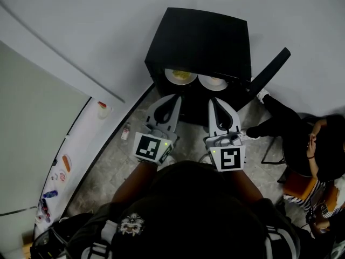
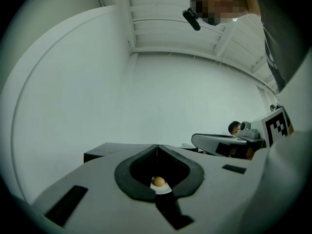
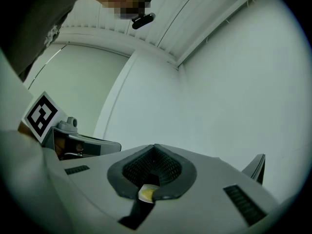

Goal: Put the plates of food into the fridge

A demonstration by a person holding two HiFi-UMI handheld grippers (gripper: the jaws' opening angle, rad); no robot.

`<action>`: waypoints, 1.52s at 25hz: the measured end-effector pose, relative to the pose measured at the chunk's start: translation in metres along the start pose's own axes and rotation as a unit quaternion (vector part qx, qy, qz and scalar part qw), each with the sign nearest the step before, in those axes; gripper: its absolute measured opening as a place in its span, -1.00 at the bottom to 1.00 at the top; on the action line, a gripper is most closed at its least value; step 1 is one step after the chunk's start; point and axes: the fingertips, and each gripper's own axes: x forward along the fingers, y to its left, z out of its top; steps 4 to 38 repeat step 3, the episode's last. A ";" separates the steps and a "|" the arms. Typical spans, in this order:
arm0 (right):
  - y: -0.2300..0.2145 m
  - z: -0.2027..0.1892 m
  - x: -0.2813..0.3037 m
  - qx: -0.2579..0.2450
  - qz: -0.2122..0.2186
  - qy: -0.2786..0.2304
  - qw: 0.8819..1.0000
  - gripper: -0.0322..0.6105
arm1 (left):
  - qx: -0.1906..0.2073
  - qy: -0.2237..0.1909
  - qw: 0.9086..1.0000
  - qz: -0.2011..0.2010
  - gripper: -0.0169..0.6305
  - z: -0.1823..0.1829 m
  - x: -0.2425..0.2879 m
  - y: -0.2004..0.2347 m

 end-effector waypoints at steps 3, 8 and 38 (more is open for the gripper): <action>0.002 0.002 0.000 -0.002 0.001 -0.003 1.000 -0.82 | 0.006 0.000 1.000 0.006 -0.88 0.001 -0.001 0.002; 0.002 0.002 0.000 -0.002 0.001 -0.003 1.000 -0.82 | 0.006 0.000 1.000 0.006 -0.88 0.001 -0.001 0.002; 0.002 0.002 0.000 -0.002 0.001 -0.003 1.000 -0.82 | 0.006 0.000 1.000 0.006 -0.88 0.001 -0.001 0.002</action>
